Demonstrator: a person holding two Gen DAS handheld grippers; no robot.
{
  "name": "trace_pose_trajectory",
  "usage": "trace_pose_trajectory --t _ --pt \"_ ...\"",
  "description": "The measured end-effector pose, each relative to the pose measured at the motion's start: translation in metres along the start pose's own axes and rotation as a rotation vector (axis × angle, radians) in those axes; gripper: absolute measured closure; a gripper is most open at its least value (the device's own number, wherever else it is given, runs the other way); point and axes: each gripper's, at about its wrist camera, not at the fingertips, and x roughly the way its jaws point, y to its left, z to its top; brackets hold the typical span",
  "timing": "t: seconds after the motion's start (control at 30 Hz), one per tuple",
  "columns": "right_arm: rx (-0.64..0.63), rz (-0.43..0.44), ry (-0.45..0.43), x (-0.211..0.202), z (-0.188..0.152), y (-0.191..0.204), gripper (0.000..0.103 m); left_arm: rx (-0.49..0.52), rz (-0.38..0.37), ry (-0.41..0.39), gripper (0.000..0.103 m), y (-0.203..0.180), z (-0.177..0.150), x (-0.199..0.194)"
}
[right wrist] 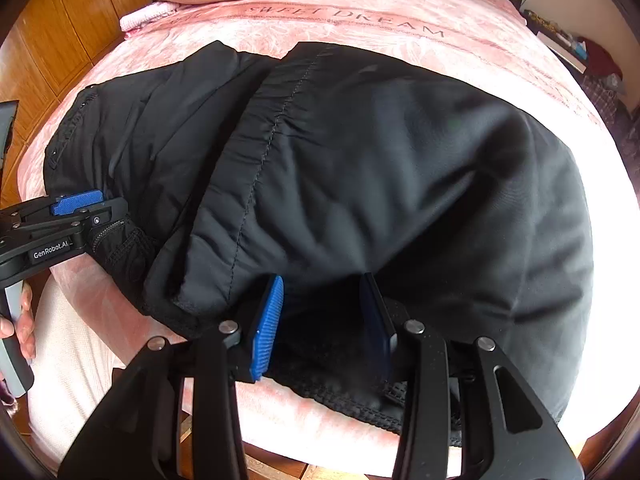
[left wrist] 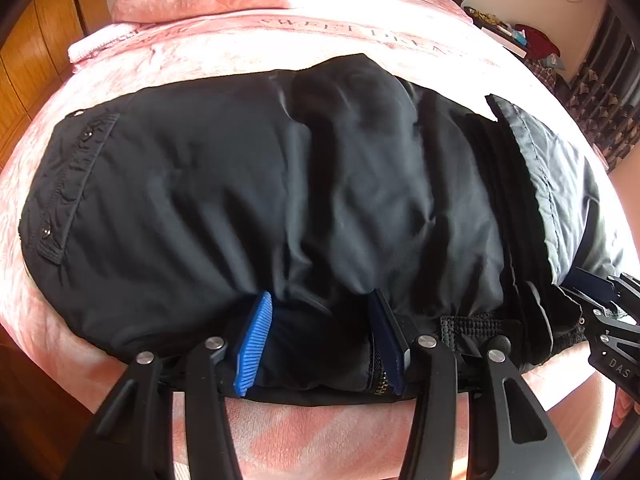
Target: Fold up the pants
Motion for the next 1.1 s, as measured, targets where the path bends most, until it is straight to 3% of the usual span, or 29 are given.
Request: trace_pose_trajectory --t 0.13,0.17,0.23,0.27,0.33,0.37,0.47,0.53,0.63,0.73,0.93,1.1 --pt "0.019 0.02 -0.002 -0.002 0.0 -0.003 0.063 -0.036 -0.067 0.011 0.054 0.015 0.002 -0.012" --pt "0.028 0.032 -0.004 -0.003 0.0 -0.005 0.063 -0.062 -0.061 0.011 0.065 0.025 0.002 -0.018" --pt "0.035 0.048 -0.002 -0.004 0.0 -0.009 0.063 -0.107 -0.049 -0.014 0.069 0.05 0.002 -0.033" --pt "0.036 0.051 -0.001 -0.005 0.0 -0.009 0.063 -0.143 -0.048 -0.026 0.066 0.067 0.002 -0.04" --pt "0.034 0.049 0.001 -0.005 0.001 -0.008 0.063 -0.232 -0.043 -0.025 0.044 0.106 0.0 -0.048" --pt "0.033 0.045 0.003 -0.005 0.001 -0.008 0.062 -0.268 -0.039 -0.022 0.026 0.125 -0.001 -0.05" --pt "0.023 0.025 0.007 -0.007 0.002 -0.005 0.062 -0.348 0.007 -0.006 0.023 0.171 -0.009 -0.051" --pt "0.008 0.01 0.007 -0.006 0.002 -0.001 0.062 -0.378 -0.024 0.03 0.02 0.191 -0.013 -0.047" --pt "0.005 0.006 0.008 -0.004 0.003 0.001 0.062 -0.426 -0.073 0.059 0.02 0.207 -0.017 -0.037" --pt "0.01 0.012 0.008 -0.003 0.003 0.0 0.062 -0.476 -0.153 0.088 0.03 0.212 -0.017 -0.024" --pt "0.007 0.012 0.005 -0.002 0.003 0.0 0.062 -0.587 -0.165 0.076 0.03 0.222 -0.02 -0.019" --pt "-0.001 0.007 0.005 -0.002 0.003 0.0 0.061 -0.663 -0.212 0.07 0.04 0.252 -0.021 -0.018"
